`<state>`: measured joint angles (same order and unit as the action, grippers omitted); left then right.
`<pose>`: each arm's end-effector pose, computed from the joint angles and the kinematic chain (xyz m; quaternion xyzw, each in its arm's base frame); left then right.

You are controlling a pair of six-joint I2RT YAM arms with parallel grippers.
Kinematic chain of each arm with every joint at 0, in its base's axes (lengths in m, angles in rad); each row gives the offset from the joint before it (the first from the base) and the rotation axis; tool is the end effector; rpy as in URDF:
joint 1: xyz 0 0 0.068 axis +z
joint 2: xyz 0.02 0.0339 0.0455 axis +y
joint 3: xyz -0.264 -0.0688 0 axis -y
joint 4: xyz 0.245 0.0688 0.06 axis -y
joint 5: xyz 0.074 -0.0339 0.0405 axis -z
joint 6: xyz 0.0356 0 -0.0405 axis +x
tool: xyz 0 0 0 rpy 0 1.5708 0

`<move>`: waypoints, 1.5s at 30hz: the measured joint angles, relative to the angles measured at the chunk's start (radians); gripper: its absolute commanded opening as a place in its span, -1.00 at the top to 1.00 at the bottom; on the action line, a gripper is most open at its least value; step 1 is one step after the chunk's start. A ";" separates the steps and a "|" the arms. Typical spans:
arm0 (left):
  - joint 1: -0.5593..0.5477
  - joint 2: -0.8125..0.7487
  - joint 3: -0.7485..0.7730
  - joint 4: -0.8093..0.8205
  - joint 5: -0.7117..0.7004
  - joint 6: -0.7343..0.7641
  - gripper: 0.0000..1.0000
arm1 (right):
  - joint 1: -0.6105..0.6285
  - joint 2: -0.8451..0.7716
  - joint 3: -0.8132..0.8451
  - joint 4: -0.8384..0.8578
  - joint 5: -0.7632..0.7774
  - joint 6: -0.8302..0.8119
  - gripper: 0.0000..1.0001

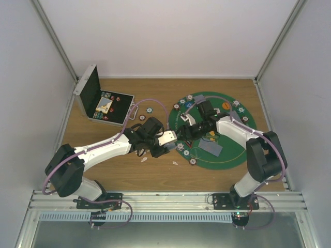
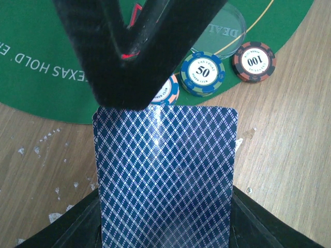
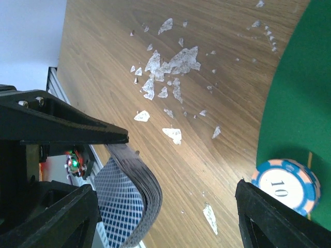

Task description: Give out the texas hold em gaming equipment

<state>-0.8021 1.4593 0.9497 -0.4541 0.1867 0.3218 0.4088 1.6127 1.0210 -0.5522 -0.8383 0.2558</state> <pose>0.2010 -0.2173 0.2192 0.5298 0.7892 -0.1572 0.2679 0.2724 0.1469 0.2014 -0.1542 0.8835 0.4391 0.0532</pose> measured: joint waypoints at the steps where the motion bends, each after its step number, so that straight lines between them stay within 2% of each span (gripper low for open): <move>1: 0.000 0.000 0.000 0.000 0.000 0.000 -0.12 | 0.005 0.008 0.006 0.000 0.000 -0.001 -0.45; 10: 0.000 0.000 0.000 0.000 0.000 0.000 -0.12 | 0.056 0.086 0.046 -0.022 0.011 -0.030 -0.35; 20: 0.000 0.000 0.000 0.001 0.000 0.000 -0.12 | 0.059 0.089 0.055 -0.080 0.056 -0.084 -0.13; 45: 0.000 0.000 -0.006 0.002 0.001 0.000 -0.12 | 0.044 0.076 0.084 -0.157 0.093 -0.138 0.01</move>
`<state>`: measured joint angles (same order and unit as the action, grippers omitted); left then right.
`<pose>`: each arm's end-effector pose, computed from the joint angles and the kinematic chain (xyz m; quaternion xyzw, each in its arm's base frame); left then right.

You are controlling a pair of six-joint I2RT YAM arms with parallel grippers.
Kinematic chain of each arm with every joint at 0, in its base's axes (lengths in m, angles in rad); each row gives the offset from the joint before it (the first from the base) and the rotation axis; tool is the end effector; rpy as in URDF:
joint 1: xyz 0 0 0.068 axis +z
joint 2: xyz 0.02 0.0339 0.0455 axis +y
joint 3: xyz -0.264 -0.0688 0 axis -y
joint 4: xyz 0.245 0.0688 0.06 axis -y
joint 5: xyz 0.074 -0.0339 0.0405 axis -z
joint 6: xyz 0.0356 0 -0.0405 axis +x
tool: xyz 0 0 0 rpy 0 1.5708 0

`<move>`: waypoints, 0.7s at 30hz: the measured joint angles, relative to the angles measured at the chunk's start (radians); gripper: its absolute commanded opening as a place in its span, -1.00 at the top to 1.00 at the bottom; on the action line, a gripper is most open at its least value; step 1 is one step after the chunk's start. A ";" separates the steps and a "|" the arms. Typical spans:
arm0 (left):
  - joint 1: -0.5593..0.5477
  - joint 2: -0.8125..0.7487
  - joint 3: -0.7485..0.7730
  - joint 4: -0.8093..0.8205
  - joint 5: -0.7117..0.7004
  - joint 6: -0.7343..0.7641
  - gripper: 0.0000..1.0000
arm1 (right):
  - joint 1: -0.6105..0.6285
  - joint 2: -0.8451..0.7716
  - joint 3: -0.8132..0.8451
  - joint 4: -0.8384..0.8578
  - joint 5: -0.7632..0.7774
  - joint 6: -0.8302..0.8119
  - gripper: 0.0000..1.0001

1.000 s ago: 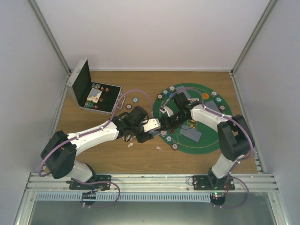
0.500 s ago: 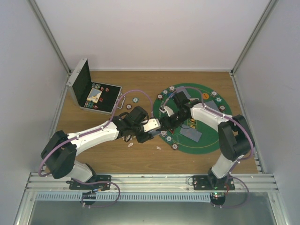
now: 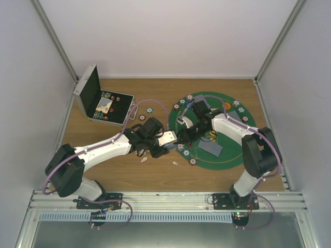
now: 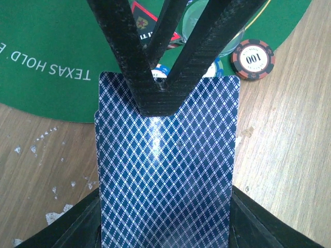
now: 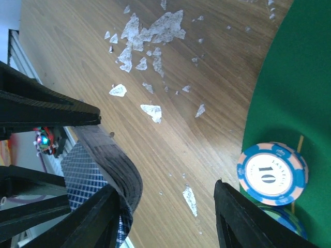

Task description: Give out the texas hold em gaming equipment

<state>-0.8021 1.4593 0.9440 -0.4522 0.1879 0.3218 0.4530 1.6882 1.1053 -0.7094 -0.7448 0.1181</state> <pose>0.2004 -0.2168 0.2176 0.5301 0.7896 -0.1574 0.2660 0.2736 0.1600 0.1946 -0.2035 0.9011 0.3822 0.0225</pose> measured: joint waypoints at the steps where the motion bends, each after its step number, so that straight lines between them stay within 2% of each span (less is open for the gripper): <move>1: 0.000 0.000 0.000 0.000 0.002 0.000 -0.12 | 0.000 -0.001 0.000 -0.001 -0.006 -0.002 0.04; 4: 0.000 0.000 0.000 0.000 0.002 0.000 -0.12 | -0.003 -0.001 -0.001 -0.005 -0.048 -0.010 0.18; 8: 0.000 0.000 0.000 0.000 0.003 0.000 -0.12 | -0.004 -0.006 -0.013 -0.013 -0.090 -0.022 0.56; 12: 0.000 0.000 0.000 0.000 0.007 0.000 -0.12 | -0.004 -0.011 -0.016 -0.023 -0.124 -0.033 0.83; 17: 0.000 0.000 0.000 0.000 0.013 0.000 -0.12 | -0.005 -0.024 -0.018 -0.033 -0.129 -0.035 0.97; 21: 0.000 0.000 0.000 0.000 0.014 0.000 -0.12 | -0.005 -0.027 -0.017 -0.040 -0.120 -0.035 0.99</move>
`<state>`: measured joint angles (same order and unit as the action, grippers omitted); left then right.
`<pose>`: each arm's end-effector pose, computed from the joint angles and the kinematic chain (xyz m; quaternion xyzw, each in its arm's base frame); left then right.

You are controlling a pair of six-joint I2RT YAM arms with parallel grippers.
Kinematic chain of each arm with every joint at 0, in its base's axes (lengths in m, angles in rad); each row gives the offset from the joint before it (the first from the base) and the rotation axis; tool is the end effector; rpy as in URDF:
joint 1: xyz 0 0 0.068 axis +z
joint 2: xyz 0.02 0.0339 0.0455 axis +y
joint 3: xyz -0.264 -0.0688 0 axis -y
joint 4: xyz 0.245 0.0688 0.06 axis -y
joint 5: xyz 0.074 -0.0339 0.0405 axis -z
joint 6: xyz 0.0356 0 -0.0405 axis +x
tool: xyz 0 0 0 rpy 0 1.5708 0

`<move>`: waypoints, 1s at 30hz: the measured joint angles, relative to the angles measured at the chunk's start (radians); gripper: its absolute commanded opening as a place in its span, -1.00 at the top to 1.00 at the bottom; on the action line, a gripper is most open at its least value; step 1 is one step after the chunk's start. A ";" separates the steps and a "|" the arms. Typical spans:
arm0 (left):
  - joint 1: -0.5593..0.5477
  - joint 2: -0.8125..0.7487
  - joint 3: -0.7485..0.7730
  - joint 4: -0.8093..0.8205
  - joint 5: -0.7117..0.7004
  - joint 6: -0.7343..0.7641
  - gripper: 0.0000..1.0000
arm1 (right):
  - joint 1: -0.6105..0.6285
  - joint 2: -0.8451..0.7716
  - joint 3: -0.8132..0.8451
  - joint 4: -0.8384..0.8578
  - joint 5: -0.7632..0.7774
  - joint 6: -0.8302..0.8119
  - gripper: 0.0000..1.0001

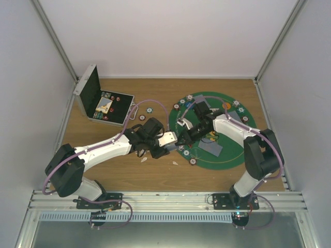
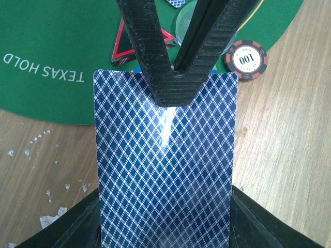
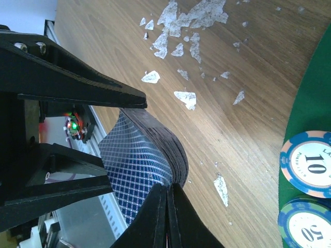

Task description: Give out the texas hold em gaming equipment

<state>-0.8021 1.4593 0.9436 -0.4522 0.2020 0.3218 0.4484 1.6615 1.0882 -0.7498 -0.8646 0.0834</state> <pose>0.2000 -0.2171 0.2176 0.5316 0.7880 -0.1638 0.2640 0.2641 0.1571 0.1998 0.2144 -0.8767 -0.4306 0.0010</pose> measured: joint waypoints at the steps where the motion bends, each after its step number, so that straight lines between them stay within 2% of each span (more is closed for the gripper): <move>1: 0.000 0.000 0.000 0.000 0.000 0.000 -0.12 | 0.000 0.000 0.000 -0.002 0.004 0.000 0.99; 22: 0.000 0.000 -0.002 0.001 -0.001 0.000 -0.12 | -0.030 -0.057 0.009 -0.046 0.121 0.030 0.99; 27: 0.000 0.000 -0.002 0.002 -0.003 0.000 -0.12 | -0.076 -0.072 0.013 -0.057 0.193 0.059 0.99; 30: 0.000 0.000 -0.002 0.002 -0.003 0.000 -0.12 | -0.141 -0.077 0.019 -0.064 0.287 0.092 0.99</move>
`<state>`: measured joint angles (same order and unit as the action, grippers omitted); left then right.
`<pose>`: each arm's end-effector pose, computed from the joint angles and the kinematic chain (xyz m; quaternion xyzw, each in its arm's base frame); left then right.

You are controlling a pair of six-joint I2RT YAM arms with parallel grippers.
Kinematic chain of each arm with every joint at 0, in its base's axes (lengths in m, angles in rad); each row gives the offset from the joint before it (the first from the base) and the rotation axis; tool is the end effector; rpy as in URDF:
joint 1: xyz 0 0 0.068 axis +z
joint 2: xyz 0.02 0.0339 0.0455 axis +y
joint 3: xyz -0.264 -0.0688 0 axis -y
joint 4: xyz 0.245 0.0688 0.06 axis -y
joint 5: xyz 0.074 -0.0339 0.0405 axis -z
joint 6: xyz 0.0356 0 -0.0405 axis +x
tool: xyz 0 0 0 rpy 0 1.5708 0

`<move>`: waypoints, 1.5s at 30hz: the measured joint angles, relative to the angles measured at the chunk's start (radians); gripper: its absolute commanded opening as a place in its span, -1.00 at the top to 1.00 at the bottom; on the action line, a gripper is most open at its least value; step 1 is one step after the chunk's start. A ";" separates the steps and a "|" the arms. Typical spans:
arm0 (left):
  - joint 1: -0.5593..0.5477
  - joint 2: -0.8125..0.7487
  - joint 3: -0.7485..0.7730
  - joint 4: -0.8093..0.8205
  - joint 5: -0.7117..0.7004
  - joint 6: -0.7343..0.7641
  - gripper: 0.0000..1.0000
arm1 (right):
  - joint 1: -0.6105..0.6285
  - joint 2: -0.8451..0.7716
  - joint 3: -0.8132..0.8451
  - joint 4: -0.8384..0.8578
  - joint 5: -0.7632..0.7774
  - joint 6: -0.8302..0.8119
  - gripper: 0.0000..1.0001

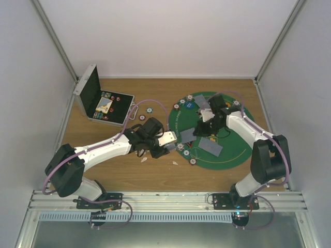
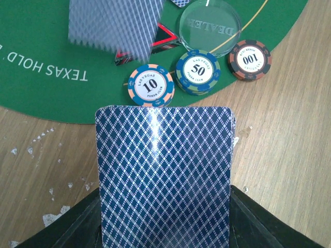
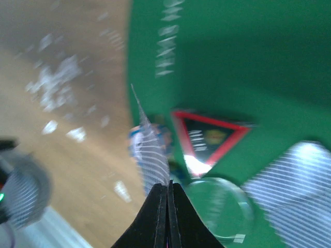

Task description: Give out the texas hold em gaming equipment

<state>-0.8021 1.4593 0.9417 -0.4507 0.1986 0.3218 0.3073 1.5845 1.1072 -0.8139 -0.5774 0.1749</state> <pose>0.2000 -0.2169 0.2171 0.5312 0.7885 -0.1622 0.2643 0.2776 0.1085 0.2184 -0.1024 0.9446 0.3057 0.0624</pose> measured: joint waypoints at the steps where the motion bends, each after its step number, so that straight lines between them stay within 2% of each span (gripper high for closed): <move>1: 0.000 0.000 0.000 0.000 0.000 0.000 -0.12 | -0.024 -0.001 0.002 -0.002 0.037 0.010 0.99; 5: 0.000 0.000 0.000 0.000 0.000 0.000 -0.12 | -0.092 -0.001 0.058 -0.036 0.228 0.056 0.99; 11: 0.000 0.000 0.000 0.000 0.000 0.000 -0.12 | -0.094 0.010 0.218 -0.119 0.586 0.095 0.99; 15: 0.000 0.000 0.000 0.001 0.001 0.000 -0.12 | -0.094 0.100 0.290 -0.176 0.842 0.132 0.99; 25: 0.000 0.000 0.000 0.003 0.002 0.000 -0.12 | -0.072 0.309 0.330 -0.277 1.208 0.191 0.99; 32: 0.000 0.000 0.000 0.008 0.002 0.000 -0.12 | -0.050 0.360 0.371 -0.262 1.235 0.179 0.99; 45: 0.000 0.000 0.000 0.014 0.002 0.000 -0.12 | -0.046 0.448 0.435 -0.171 1.003 0.128 0.99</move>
<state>-0.8021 1.4590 0.9417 -0.4362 0.2001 0.3218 0.2615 2.0327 1.5417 -0.9852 0.4259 0.3027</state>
